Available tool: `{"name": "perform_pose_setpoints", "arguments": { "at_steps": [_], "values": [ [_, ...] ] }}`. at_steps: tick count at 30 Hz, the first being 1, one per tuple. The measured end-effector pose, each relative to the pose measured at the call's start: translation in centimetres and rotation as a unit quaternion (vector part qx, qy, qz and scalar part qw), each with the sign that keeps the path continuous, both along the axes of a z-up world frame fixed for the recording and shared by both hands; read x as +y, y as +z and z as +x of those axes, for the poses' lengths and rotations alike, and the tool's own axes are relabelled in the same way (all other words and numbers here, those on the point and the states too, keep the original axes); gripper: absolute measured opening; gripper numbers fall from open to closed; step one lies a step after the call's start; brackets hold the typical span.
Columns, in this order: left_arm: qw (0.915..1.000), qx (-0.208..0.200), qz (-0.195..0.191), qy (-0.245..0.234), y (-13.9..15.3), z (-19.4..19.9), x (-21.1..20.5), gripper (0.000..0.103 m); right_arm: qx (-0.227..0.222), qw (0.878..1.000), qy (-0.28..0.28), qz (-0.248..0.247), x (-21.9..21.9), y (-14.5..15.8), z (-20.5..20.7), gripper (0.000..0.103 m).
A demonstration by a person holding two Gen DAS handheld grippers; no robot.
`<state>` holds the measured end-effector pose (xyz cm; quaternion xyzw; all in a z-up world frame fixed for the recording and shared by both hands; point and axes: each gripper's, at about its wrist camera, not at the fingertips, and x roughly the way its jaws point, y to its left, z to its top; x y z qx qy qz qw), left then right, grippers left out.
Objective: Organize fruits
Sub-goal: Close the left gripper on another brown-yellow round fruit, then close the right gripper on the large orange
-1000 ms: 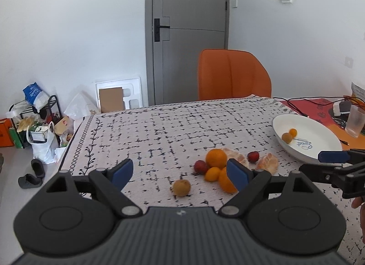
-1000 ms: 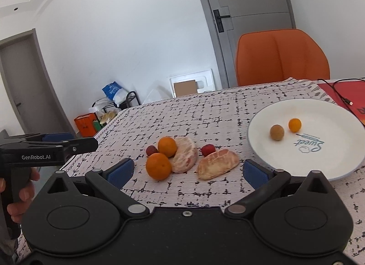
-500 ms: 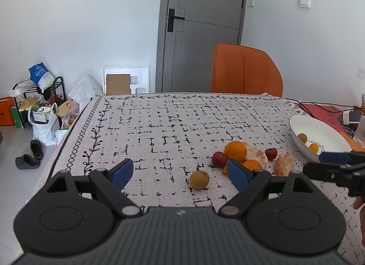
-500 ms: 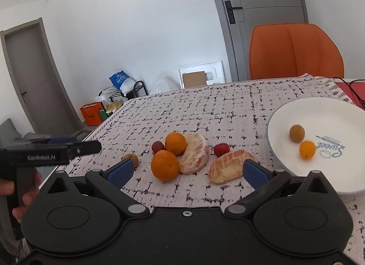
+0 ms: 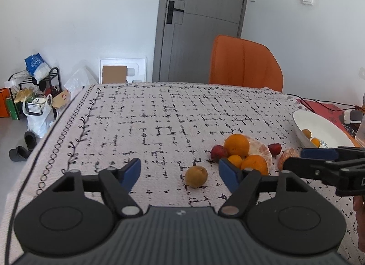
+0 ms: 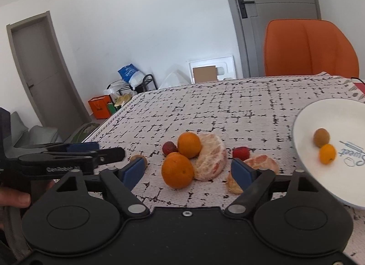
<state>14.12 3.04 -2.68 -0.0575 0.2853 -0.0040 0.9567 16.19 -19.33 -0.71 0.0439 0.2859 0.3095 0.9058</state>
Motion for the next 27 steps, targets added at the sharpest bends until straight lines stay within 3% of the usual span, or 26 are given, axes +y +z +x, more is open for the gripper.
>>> {"name": "perform_pose_setpoints", "arguments": {
  "at_steps": [5,12,14,15,27],
  "values": [
    [0.9999,0.012,-0.004,-0.010,-0.7,0.8,-0.4,0.053,0.004,1.000,0.011,-0.004,0.9,-0.4,0.3,0.068],
    [0.9993,0.026,-0.004,-0.025,-1.7,1.8,-0.9,0.041,0.009,1.000,0.019,-0.009,1.8,-0.9,0.6,0.062],
    [0.9990,0.032,-0.006,-0.030,-2.0,2.2,-0.9,0.026,0.008,1.000,0.019,-0.009,1.9,-0.9,0.7,0.062],
    [0.9988,0.035,-0.009,-0.033,-2.2,2.3,-0.9,0.024,0.009,1.000,0.019,-0.010,2.0,-1.0,0.8,0.061],
    [0.9993,0.017,-0.018,-0.027,-1.0,0.2,0.0,0.024,0.020,0.999,0.025,-0.019,3.0,-1.5,1.3,0.053]
  ]
}}
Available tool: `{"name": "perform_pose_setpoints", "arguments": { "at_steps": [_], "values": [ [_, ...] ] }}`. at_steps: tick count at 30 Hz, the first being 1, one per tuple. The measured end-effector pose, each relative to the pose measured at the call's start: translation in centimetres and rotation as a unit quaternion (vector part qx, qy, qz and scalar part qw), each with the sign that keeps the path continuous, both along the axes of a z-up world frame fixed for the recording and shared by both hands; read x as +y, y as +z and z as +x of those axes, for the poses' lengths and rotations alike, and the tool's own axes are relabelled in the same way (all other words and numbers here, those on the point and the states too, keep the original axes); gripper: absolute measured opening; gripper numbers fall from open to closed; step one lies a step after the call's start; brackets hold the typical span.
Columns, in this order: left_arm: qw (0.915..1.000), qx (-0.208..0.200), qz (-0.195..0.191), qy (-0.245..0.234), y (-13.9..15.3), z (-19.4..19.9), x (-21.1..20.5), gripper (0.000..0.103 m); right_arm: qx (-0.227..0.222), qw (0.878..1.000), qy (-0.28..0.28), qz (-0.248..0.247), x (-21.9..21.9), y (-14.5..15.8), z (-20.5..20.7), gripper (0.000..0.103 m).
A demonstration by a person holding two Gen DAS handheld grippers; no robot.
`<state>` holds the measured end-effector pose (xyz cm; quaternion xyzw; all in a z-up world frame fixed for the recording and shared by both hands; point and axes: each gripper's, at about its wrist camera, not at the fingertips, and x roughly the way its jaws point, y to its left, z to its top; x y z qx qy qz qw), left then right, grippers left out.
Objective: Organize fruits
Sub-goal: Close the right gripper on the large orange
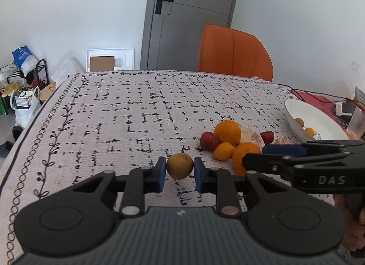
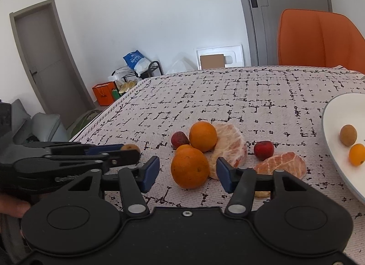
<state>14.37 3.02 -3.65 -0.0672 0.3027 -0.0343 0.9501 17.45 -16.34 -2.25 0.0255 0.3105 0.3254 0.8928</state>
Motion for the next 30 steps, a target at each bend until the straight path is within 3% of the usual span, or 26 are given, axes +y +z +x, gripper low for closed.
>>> {"name": "perform_pose_setpoints", "arguments": {
  "at_steps": [4,7,13,15,22,23,24,30],
  "values": [
    [0.9999,-0.005,-0.004,0.014,0.6,-1.0,0.4,0.024,-0.007,1.000,0.005,-0.010,0.6,0.0,-0.1,0.052],
    [0.9997,-0.012,-0.005,0.021,1.1,-1.9,0.6,0.024,-0.009,1.000,-0.002,-0.022,0.8,-0.3,0.0,0.036],
    [0.9994,-0.019,-0.004,0.030,1.9,-3.3,0.7,0.024,-0.014,1.000,0.002,-0.017,0.5,0.0,-0.6,0.034],
    [0.9994,-0.022,-0.005,0.028,2.2,-3.7,0.5,0.024,-0.018,1.000,0.003,-0.014,0.3,0.2,-0.9,0.027],
    [0.9992,-0.031,0.000,0.025,2.9,-4.3,-0.5,0.024,-0.023,1.000,0.003,-0.006,-0.9,0.8,-1.9,0.021],
    [0.9992,-0.033,0.001,0.024,3.0,-4.4,-0.7,0.024,-0.024,1.000,0.004,-0.004,-1.1,0.9,-2.1,0.016],
    [0.9992,-0.034,0.002,0.022,3.2,-4.5,-0.9,0.024,-0.025,1.000,0.005,-0.001,-1.4,1.1,-2.3,0.000],
    [0.9989,-0.043,0.011,0.017,3.8,-5.1,-1.9,0.024,-0.029,1.000,0.006,0.009,-2.3,1.8,-2.8,0.000]
  ]
}}
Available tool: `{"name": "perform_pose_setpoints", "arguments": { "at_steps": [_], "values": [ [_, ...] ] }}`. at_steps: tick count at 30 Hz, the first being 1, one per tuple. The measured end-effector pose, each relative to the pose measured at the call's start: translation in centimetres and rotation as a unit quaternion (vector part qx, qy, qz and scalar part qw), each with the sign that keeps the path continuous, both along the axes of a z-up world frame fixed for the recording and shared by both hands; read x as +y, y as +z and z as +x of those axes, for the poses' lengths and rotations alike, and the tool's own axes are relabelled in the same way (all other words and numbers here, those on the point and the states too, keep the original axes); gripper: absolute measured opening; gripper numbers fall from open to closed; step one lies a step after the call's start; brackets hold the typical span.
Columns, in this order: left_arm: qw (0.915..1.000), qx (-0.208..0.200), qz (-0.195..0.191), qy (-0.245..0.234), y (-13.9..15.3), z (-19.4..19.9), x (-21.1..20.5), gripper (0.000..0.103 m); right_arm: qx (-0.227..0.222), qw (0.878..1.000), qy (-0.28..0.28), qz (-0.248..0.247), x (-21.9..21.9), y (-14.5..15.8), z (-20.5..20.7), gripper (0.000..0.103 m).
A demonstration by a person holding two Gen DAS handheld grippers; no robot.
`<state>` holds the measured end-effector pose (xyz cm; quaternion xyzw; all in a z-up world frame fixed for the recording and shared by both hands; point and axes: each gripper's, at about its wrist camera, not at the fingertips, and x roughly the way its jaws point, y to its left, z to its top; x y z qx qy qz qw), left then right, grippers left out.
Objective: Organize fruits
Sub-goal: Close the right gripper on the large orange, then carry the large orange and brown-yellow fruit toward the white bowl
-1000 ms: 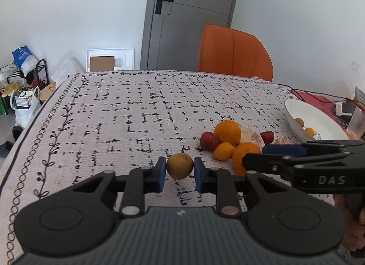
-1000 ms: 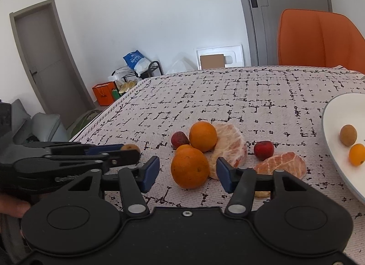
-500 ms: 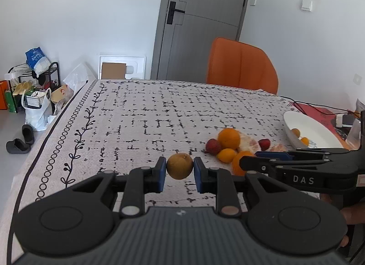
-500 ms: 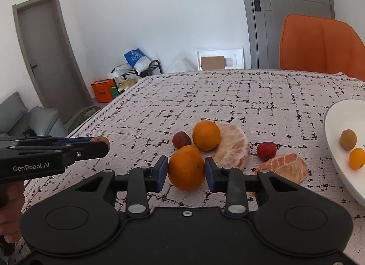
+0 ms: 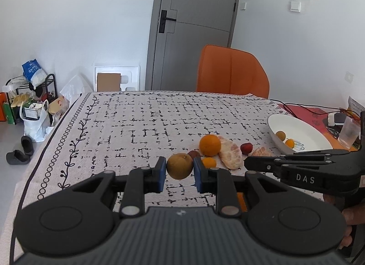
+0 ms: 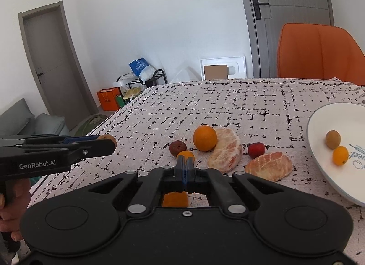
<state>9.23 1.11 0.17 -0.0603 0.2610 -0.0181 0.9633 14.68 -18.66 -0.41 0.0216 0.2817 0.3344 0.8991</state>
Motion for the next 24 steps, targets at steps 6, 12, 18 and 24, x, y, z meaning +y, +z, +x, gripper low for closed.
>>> {"name": "perform_pose_setpoints", "arguments": {
  "at_steps": [6,12,18,24],
  "values": [
    [0.9999,0.005,-0.006,0.008,-0.2,-0.6,0.4,0.024,0.021,1.000,0.003,0.000,-0.2,-0.3,-0.3,0.054],
    [0.9998,0.009,-0.006,0.018,-0.5,-1.3,0.9,0.024,0.026,0.999,0.021,0.002,0.7,-0.9,-0.6,0.057],
    [0.9994,0.009,-0.008,0.032,-0.5,-2.1,1.9,0.024,0.035,0.998,0.042,-0.016,2.7,-1.6,-0.5,0.062],
    [0.9992,0.011,-0.015,0.036,-0.3,-3.4,2.1,0.024,0.038,0.998,0.046,-0.036,3.6,-2.4,-0.8,0.037]
  ]
}}
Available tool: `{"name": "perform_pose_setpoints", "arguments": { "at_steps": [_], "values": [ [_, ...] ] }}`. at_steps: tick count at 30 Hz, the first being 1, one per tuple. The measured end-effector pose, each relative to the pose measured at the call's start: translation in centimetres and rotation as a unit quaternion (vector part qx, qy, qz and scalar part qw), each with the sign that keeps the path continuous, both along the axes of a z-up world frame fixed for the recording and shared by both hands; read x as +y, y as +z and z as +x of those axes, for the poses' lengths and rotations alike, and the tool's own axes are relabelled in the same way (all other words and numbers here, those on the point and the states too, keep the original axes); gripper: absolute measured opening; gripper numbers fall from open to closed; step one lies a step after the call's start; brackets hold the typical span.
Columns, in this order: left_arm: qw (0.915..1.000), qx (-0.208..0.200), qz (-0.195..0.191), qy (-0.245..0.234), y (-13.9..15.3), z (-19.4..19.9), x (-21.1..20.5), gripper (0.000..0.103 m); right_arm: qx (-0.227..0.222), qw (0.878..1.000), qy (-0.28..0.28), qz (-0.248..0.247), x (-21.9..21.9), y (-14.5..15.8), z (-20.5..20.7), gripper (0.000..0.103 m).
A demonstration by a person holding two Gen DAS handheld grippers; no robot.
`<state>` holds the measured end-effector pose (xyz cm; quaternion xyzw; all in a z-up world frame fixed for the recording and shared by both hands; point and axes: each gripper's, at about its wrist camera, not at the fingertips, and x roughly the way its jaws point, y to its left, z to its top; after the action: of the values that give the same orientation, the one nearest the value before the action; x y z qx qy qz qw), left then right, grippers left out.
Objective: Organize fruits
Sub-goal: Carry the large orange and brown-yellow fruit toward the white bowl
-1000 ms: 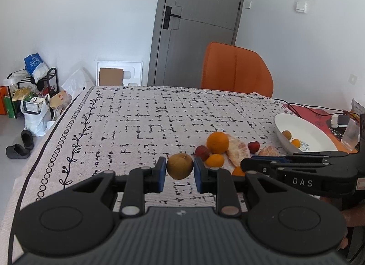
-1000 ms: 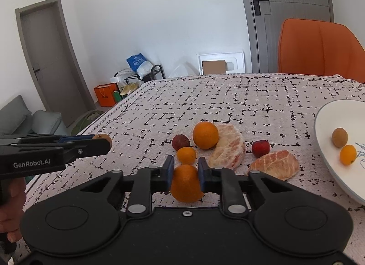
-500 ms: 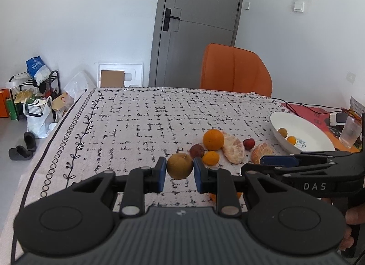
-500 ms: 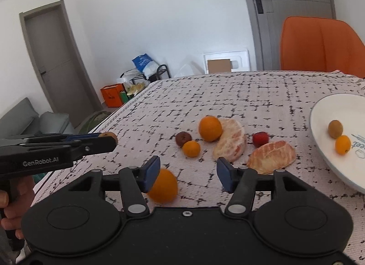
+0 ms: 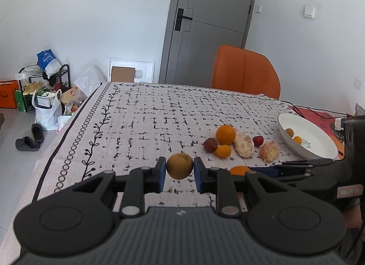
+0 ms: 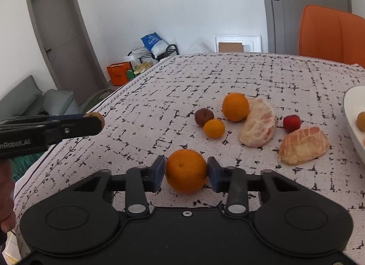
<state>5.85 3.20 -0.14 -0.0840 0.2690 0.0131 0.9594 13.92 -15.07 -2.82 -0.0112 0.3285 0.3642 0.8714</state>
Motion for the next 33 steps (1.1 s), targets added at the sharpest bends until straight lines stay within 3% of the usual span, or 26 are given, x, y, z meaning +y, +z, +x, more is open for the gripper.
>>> {"name": "perform_pose_setpoints", "arguments": {
  "at_steps": [11,33],
  "values": [
    [0.9997,0.000,-0.018,-0.019,0.0,-1.4,-2.2,0.024,-0.020,1.000,-0.010,0.014,-1.9,0.9,-1.5,0.037],
    [0.9973,0.011,-0.010,-0.071,-1.4,-0.9,-8.2,0.024,-0.034,0.996,-0.078,0.030,-8.7,1.4,-2.3,0.037]
  ]
}}
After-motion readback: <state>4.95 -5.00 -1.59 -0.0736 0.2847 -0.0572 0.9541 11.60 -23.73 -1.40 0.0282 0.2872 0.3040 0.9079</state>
